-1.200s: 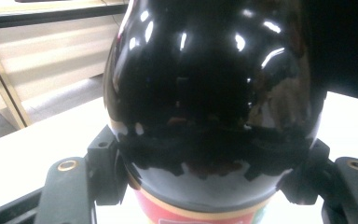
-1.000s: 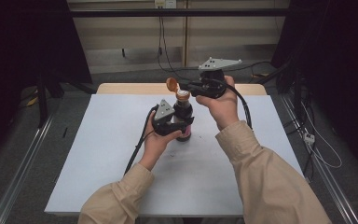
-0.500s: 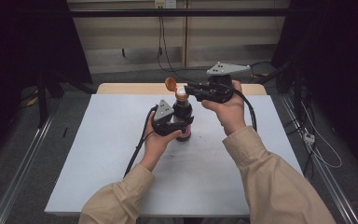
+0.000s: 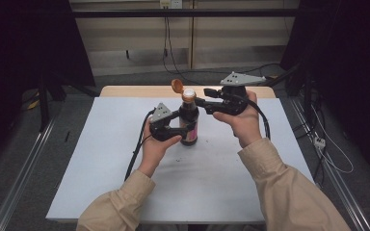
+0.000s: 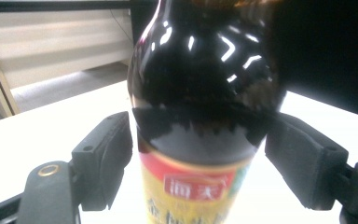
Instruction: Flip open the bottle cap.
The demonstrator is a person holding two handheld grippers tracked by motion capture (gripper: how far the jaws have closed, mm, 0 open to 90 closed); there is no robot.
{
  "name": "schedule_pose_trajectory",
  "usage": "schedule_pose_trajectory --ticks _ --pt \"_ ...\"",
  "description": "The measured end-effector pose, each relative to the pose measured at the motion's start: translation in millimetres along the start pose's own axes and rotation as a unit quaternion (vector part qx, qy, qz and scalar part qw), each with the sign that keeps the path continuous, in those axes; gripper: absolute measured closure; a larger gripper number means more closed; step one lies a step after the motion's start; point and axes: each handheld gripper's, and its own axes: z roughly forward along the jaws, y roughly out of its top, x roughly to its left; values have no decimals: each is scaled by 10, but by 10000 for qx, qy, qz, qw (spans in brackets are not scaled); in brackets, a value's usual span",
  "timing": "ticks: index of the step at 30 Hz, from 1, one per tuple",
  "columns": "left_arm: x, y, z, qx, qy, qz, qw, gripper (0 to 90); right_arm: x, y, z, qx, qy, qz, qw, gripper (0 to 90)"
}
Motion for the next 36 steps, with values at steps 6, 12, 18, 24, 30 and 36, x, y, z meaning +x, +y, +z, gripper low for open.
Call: schedule_pose_trajectory --ticks 6,12,18,24,30,36 --pt "9 -32 -128 -43 -76 -76 9999 219 24 -123 -38 -61 16 108 9999 378" --pt "31 -18 -317 20 -136 -64 9999 154 58 -264 -119 -142 143 232 9995 319" --pt "46 -73 -416 37 -174 -166 9997 89 56 -446 -160 -56 168 259 9995 268" --pt "20 -112 -548 13 -216 16 9998 42 22 -629 -244 -112 169 412 9989 224" --pt "13 -139 -689 141 -276 134 9994 39 -1 -838 -307 -105 141 431 9989 192" --pt "40 -201 -835 -60 -380 44 9992 40 -14 -1025 -377 -146 145 489 9986 168"
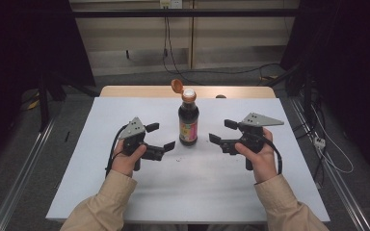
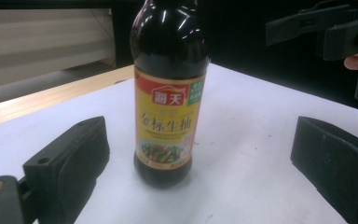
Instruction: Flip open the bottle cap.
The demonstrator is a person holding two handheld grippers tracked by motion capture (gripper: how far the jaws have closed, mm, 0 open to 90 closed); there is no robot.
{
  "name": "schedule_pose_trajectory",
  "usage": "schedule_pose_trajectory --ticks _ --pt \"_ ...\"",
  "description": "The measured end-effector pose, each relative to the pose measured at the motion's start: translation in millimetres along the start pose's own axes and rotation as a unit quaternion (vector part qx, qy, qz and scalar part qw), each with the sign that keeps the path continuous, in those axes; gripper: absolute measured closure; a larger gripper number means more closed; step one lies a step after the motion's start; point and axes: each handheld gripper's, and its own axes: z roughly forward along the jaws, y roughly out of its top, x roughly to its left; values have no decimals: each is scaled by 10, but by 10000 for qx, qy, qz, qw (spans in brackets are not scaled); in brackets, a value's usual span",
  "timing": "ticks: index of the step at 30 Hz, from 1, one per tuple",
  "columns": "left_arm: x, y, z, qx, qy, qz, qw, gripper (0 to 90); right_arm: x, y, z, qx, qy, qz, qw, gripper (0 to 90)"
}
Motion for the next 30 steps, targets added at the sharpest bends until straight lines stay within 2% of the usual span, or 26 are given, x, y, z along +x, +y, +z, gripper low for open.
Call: schedule_pose_trajectory --ticks 4,13,20,24,30 --pt "23 -27 -94 -6 1 -35 10000 43 -15 -81 -57 -94 28 44 9999 159" --pt "35 -98 -341 -34 -11 -154 9999 44 -30 -250 -135 -7 49 -47 10000 135" --pt "57 -184 -547 -2 34 -71 10000 44 -38 -375 -199 21 -46 -68 10000 134" --pt "86 -235 -652 -17 91 -109 9999 44 -30 -432 -223 52 -92 -125 9999 133" --pt "106 -296 -770 -16 138 -132 9998 44 -48 -569 -285 97 -152 -65 9998 133"
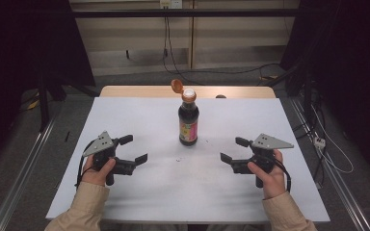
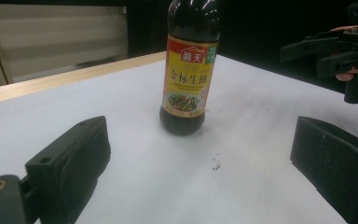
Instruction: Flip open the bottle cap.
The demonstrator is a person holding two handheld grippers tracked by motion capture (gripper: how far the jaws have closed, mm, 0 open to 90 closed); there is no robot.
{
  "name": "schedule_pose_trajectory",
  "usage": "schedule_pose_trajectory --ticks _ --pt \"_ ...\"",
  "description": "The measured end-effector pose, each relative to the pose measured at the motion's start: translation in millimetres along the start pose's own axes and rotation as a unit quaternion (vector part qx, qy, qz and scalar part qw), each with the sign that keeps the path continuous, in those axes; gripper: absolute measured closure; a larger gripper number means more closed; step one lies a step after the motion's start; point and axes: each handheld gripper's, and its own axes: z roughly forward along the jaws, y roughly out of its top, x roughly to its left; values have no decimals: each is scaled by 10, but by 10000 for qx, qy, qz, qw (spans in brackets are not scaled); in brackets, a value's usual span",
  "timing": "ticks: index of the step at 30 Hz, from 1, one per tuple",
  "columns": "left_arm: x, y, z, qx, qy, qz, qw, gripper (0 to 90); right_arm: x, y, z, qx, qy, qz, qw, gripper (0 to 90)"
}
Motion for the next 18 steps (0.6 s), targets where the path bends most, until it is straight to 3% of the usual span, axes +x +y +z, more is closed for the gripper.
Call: schedule_pose_trajectory --ticks 18 --pt "50 -98 -184 36 57 24 10000 44 -25 -236 -139 41 -104 39 9999 134"
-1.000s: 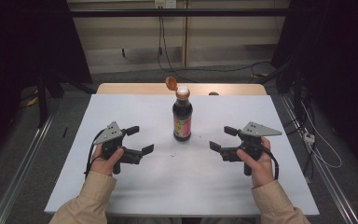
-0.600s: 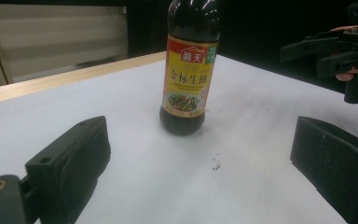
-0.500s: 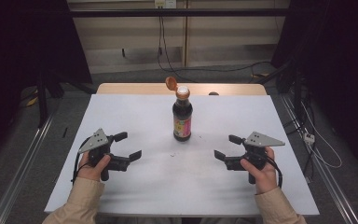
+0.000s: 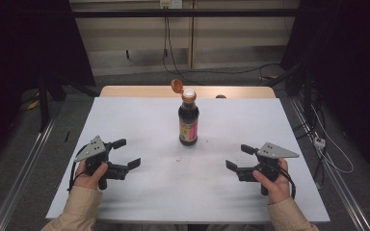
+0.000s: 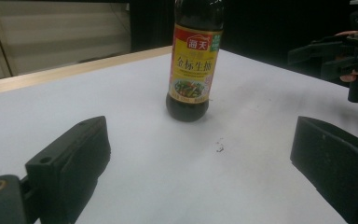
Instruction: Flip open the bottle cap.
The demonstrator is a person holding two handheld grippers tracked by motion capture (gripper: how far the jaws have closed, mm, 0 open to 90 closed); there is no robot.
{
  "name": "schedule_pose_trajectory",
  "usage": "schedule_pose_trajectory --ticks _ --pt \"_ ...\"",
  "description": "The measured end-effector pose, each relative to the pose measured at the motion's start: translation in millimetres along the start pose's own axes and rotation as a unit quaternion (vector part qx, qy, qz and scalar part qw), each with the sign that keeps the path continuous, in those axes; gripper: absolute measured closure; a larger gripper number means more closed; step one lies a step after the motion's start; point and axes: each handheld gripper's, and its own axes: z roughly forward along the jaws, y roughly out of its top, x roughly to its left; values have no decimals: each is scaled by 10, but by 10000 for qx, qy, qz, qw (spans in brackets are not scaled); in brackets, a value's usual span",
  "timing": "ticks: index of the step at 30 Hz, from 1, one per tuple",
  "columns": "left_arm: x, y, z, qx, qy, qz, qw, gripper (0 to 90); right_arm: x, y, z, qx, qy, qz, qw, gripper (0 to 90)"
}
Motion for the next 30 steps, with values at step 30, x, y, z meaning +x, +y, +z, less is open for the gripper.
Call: schedule_pose_trajectory --ticks 30 --pt "40 -122 -119 171 90 49 9998 45 -61 -267 -275 16 -124 -94 9999 134"
